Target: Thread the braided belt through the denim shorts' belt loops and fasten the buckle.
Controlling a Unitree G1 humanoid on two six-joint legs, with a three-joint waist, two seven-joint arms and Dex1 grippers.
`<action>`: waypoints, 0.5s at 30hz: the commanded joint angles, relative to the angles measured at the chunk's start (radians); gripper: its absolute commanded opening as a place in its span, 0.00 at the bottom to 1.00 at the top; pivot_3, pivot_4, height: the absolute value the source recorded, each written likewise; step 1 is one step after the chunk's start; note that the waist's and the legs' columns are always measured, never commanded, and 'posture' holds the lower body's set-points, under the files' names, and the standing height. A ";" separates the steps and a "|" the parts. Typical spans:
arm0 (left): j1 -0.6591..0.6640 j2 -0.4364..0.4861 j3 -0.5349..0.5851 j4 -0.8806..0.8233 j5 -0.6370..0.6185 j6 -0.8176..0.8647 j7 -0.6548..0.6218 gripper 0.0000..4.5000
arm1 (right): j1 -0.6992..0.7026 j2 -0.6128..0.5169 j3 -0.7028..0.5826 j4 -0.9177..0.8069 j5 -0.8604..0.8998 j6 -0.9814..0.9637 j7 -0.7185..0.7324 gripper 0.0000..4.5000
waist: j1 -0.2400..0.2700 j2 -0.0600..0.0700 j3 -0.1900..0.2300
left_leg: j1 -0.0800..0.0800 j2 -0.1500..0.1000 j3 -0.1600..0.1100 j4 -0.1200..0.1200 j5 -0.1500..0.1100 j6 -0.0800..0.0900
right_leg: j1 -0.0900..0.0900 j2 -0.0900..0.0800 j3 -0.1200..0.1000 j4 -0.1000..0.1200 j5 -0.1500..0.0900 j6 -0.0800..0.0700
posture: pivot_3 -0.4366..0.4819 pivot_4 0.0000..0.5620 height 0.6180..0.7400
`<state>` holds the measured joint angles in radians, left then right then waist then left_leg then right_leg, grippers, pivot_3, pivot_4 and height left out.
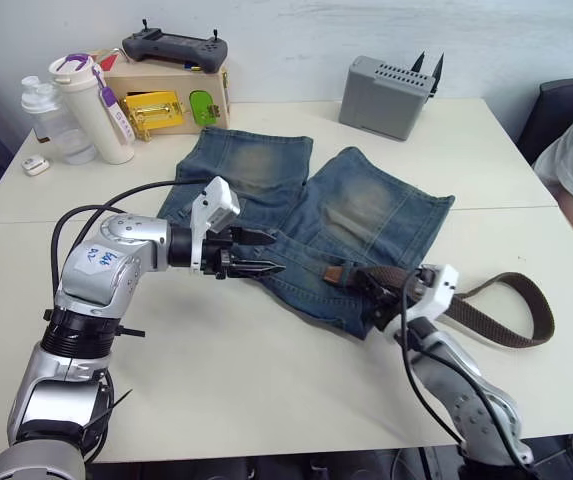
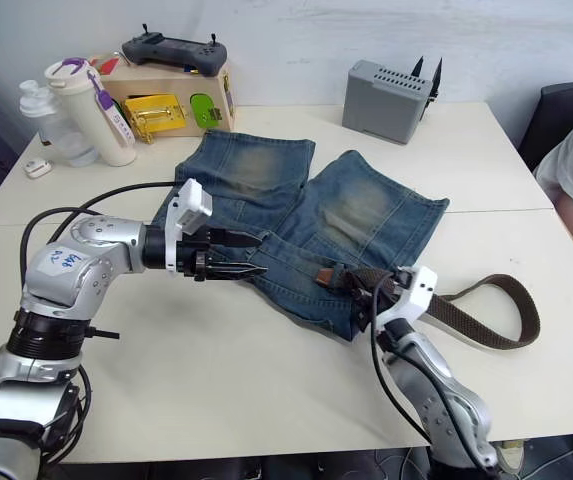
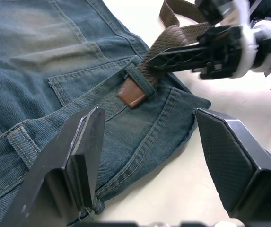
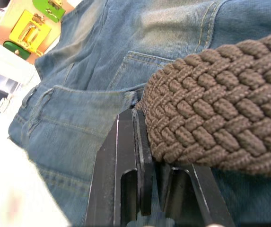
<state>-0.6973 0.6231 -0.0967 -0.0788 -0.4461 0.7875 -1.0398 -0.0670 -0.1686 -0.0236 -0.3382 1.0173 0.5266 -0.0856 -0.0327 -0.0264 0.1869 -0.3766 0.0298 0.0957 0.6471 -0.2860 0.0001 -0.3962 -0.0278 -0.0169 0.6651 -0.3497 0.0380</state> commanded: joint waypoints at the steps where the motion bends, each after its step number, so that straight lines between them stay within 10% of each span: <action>1: -0.026 -0.005 -0.001 -0.043 -0.015 -0.006 0.001 0.75 | -0.063 0.056 0.003 0.083 -0.030 -0.016 0.074 0.00 | -0.001 0.000 0.000 | 0.000 0.000 0.000 0.000 0.000 0.000 | 0.000 0.000 0.000 0.000 0.000 0.000 | 0.48 0.27 0.97; 11: -0.025 -0.034 -0.086 -0.019 0.057 -0.121 0.000 0.75 | -0.076 0.098 -0.026 0.146 -0.097 0.035 0.110 0.00 | -0.003 -0.002 -0.001 | 0.001 0.000 0.000 0.000 0.000 0.000 | 0.001 -0.001 0.000 0.002 0.000 -0.001 | 0.48 0.27 0.97; 15: -0.033 -0.062 -0.110 0.012 0.089 -0.182 0.000 0.76 | -0.040 0.100 -0.063 0.079 -0.064 0.072 0.092 0.35 | 0.002 -0.002 -0.002 | 0.001 0.000 0.000 0.000 0.000 0.000 | 0.001 -0.001 0.000 0.002 0.000 -0.001 | 0.48 0.27 0.97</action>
<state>-0.7062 0.5650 -0.2077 -0.0601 -0.3663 0.6408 -1.0388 -0.1350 -0.0704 -0.0785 -0.2397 0.9437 0.5688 0.0237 -0.0306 -0.0288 0.1853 -0.3754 0.0296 0.0956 0.6466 -0.2863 0.0001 -0.3956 -0.0291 -0.0168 0.6665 -0.3499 0.0366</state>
